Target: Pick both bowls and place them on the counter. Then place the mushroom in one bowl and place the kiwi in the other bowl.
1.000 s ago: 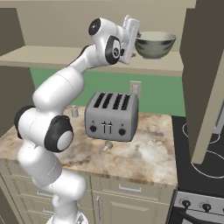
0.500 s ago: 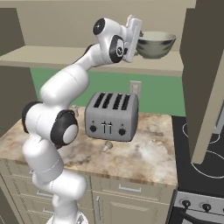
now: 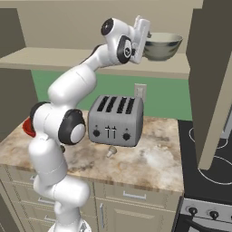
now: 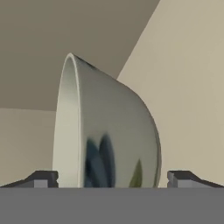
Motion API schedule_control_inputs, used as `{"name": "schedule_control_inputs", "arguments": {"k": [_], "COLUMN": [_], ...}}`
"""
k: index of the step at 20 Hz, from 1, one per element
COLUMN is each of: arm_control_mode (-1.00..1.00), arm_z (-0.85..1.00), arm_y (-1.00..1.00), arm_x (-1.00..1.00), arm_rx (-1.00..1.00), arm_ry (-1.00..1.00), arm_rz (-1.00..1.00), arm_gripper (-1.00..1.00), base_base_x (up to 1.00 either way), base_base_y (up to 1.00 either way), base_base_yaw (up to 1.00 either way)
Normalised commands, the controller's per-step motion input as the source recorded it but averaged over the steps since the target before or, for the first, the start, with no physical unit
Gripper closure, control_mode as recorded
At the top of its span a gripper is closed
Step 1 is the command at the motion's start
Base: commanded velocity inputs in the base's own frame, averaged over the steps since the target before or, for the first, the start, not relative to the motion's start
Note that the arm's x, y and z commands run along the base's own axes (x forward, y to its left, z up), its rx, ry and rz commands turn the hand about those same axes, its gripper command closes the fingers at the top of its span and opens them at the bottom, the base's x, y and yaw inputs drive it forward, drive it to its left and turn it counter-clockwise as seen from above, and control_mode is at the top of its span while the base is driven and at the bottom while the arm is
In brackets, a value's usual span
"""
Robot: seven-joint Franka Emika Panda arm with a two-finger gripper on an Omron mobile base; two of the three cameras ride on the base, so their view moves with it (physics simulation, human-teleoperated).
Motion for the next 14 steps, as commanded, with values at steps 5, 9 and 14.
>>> {"name": "schedule_control_inputs", "arguments": {"k": [5, 9, 14], "arm_control_mode": [-1.00, -1.00, -1.00], "arm_z": [0.00, 0.00, -0.02], "arm_y": [-0.11, -0.09, -0.06], "arm_x": [0.19, 0.15, 0.04], "arm_rx": [0.00, 0.00, 0.00], "arm_ry": [0.00, 0.00, 0.00], "arm_rz": [0.00, 0.00, 0.00], "arm_gripper": [-1.00, -1.00, -1.00], "base_base_x": [0.00, 0.00, 0.00], "base_base_y": [0.00, 0.00, 0.00], "base_base_yaw": [0.00, 0.00, 0.00]}}
